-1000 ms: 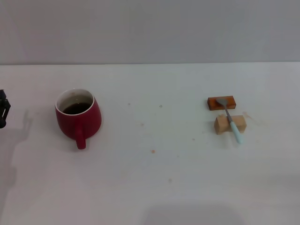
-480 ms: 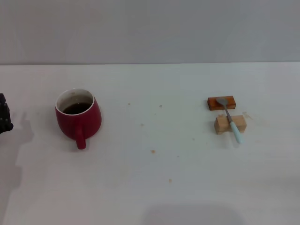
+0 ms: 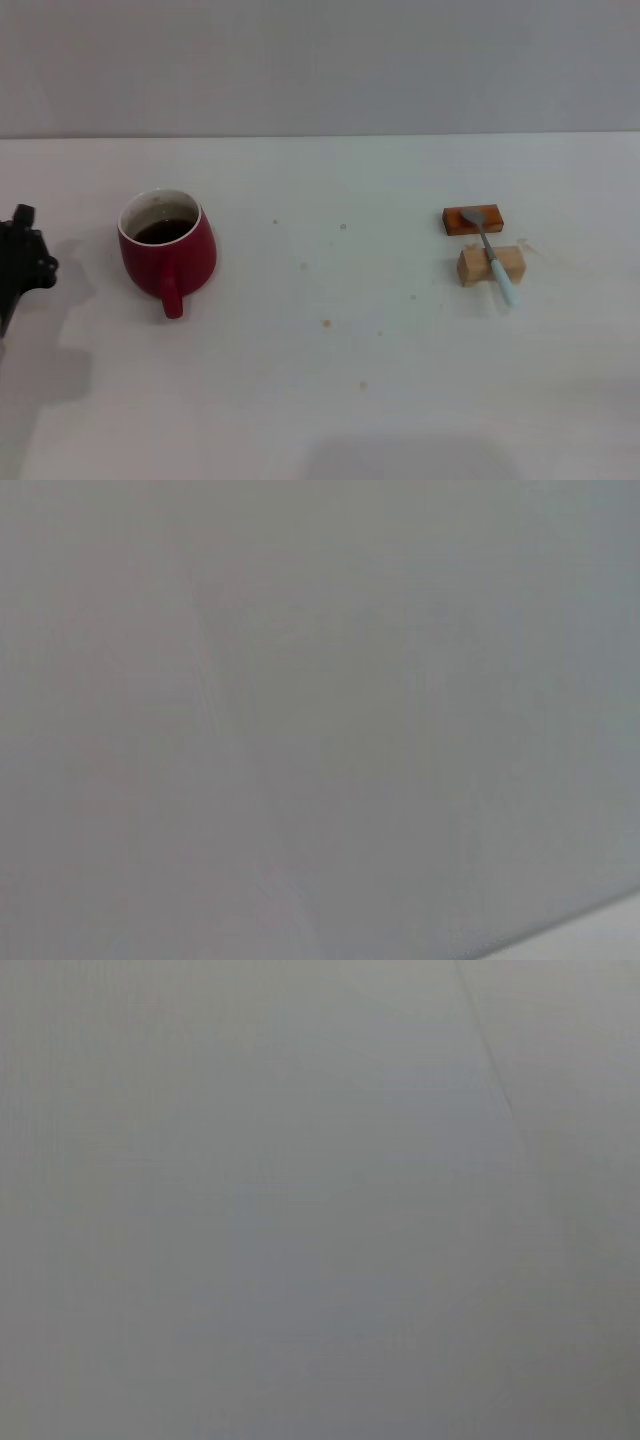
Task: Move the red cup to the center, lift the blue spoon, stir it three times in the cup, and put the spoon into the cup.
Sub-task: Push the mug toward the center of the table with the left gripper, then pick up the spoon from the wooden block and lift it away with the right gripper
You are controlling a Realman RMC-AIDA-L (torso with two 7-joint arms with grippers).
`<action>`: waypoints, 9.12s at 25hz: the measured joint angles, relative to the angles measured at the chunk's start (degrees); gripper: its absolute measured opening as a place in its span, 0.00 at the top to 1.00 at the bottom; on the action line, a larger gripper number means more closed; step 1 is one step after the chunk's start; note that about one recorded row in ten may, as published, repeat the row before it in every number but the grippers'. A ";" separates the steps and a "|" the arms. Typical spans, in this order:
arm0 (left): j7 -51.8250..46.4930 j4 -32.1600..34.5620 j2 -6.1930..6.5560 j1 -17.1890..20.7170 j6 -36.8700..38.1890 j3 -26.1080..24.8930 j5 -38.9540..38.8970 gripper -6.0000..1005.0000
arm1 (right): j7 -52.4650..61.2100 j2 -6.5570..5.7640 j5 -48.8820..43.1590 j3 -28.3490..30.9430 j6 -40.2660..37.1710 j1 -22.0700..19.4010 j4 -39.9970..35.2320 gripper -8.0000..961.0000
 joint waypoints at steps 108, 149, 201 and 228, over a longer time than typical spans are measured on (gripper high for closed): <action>18.50 -4.90 -0.33 -15.15 -17.69 25.79 0.10 1.00 | 2.59 -0.12 -0.34 -2.07 -5.81 -0.05 -1.29 0.35; -12.66 -3.69 0.43 -0.84 1.83 -0.88 -0.46 0.90 | 1.69 -0.01 -0.44 -11.90 -6.06 4.71 -6.09 0.35; -12.15 -0.46 0.21 -2.09 -0.21 -3.25 -0.45 0.15 | -1.81 0.22 -0.38 -29.90 26.61 12.83 -1.76 0.35; -12.15 0.14 0.30 -3.82 -0.65 -3.20 -0.33 0.15 | -1.45 0.18 -0.45 -30.03 36.05 17.29 -0.87 0.35</action>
